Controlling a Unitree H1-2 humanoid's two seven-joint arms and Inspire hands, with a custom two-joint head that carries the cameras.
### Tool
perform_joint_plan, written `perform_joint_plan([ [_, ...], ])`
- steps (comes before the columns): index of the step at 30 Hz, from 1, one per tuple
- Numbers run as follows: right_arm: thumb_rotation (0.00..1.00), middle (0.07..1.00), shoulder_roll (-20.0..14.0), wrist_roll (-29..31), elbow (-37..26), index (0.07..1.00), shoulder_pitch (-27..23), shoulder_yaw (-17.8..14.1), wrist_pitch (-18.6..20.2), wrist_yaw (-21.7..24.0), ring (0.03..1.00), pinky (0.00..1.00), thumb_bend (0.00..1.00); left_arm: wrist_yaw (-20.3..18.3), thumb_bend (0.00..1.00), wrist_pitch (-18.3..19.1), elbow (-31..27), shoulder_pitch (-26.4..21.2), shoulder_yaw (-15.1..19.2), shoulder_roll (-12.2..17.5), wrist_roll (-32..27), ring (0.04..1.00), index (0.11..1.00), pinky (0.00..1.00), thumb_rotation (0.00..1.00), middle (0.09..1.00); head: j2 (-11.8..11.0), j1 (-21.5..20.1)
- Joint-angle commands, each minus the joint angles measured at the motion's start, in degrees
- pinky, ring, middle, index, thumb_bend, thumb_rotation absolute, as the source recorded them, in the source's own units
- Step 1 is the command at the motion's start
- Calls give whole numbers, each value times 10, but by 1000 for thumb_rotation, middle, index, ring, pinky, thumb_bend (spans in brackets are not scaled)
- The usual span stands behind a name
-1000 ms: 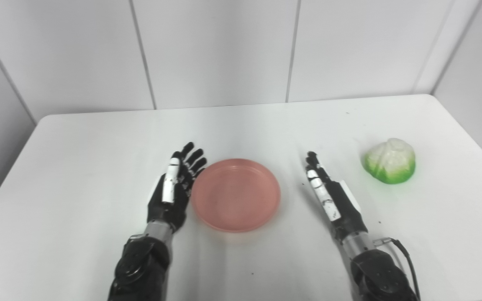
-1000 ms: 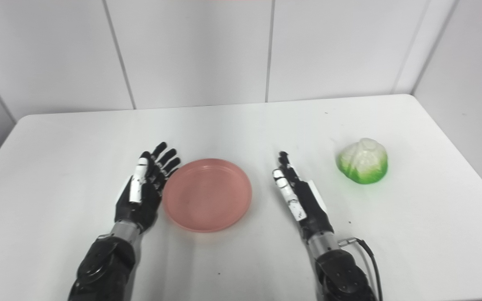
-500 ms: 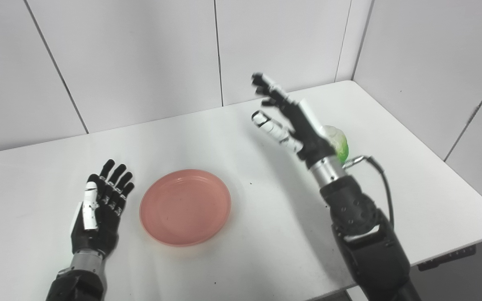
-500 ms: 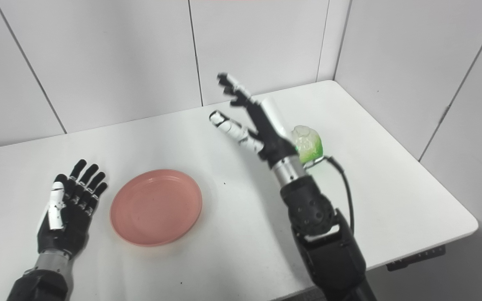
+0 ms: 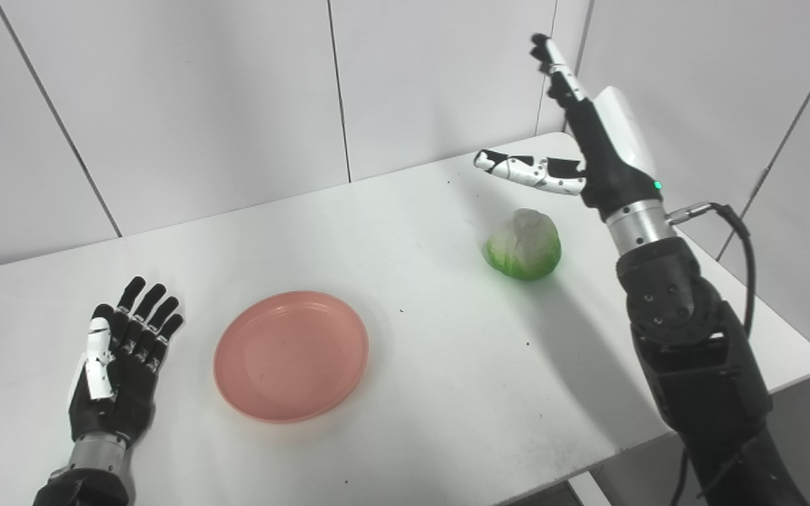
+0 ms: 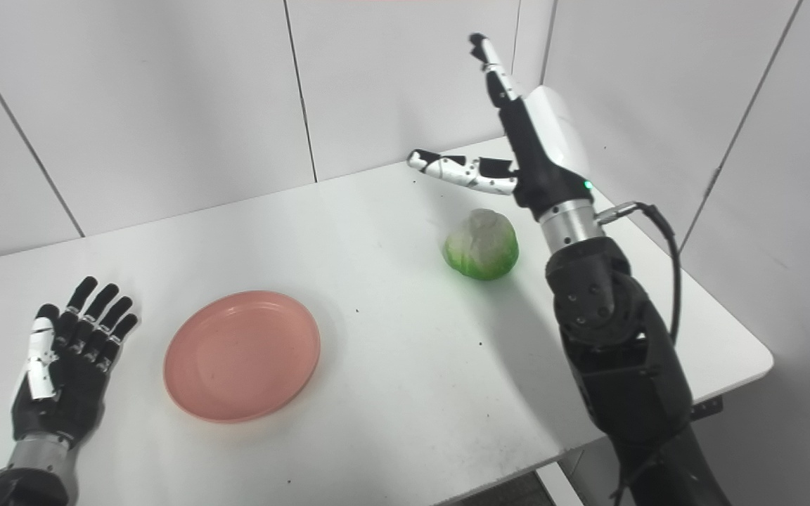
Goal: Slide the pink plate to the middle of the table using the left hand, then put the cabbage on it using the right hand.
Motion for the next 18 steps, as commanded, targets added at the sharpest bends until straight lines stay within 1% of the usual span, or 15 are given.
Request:
perform_joint_plan([
  [1,650,979,-23,-20,-13,1000,-6,-9,14,4,948,836,1000,10,439,30,37,26,2,8,8,893,894,917,1000,903,0,-2],
  [6,661,993,-46,-34,11,1000,10,-18,36,18,957,851,1000,10,444,31,40,24,1,11,7,893,889,918,1000,900,2,-5],
  [8,662,999,-55,-34,27,1000,16,-22,39,23,962,852,1000,10,447,35,37,24,2,11,6,897,893,923,1000,903,4,-5],
  [12,658,1000,-64,-34,58,1000,26,-21,24,16,967,860,1000,5,447,36,33,25,1,14,4,900,898,931,1000,907,6,-6],
  [14,660,1000,-68,-38,68,1000,30,-16,26,18,973,864,1000,4,447,35,32,26,0,15,5,898,895,928,1000,907,7,-6],
  [18,638,1000,-75,-31,94,1000,31,-12,17,20,976,857,1000,4,450,37,29,26,-1,16,5,890,890,915,1000,900,8,-7],
])
